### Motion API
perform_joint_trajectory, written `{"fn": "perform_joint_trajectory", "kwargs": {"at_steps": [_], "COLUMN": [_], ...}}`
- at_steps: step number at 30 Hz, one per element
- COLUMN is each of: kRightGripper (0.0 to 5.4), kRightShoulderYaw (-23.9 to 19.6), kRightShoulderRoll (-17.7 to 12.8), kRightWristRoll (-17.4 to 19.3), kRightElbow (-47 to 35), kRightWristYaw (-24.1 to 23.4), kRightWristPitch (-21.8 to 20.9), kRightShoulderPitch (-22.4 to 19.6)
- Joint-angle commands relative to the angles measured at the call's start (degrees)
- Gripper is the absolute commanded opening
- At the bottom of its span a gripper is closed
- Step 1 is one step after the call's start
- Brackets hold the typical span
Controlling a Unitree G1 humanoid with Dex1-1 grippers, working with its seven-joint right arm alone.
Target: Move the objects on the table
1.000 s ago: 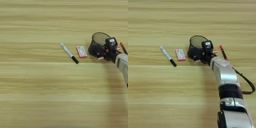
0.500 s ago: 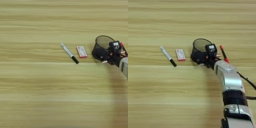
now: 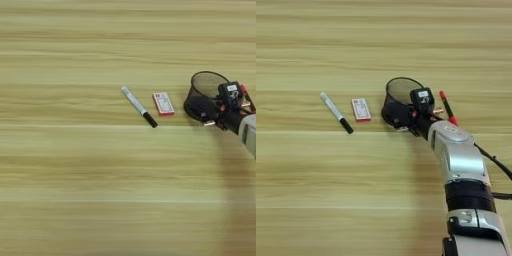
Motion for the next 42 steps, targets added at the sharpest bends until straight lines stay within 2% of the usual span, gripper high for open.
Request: {"fn": "perform_joint_trajectory", "kwargs": {"at_steps": [1,15,27,35,42], "kRightGripper": [5.33,5.33,5.33,5.33,5.33], "kRightShoulderYaw": [-0.3,0.4,1.1,1.0,2.7], "kRightShoulderRoll": [-1.8,-2.3,-3.6,-5.0,-7.0], "kRightWristRoll": [-0.3,-0.8,-2.0,-2.6,-4.3], "kRightElbow": [-2.2,-6.2,-17.0,-20.4,-22.1], "kRightWristYaw": [-0.8,-1.2,-0.5,-0.3,0.4], "kRightWristPitch": [-1.2,-0.3,4.7,9.1,10.9], "kRightShoulderPitch": [-2.5,0.0,6.3,9.1,11.5]}}
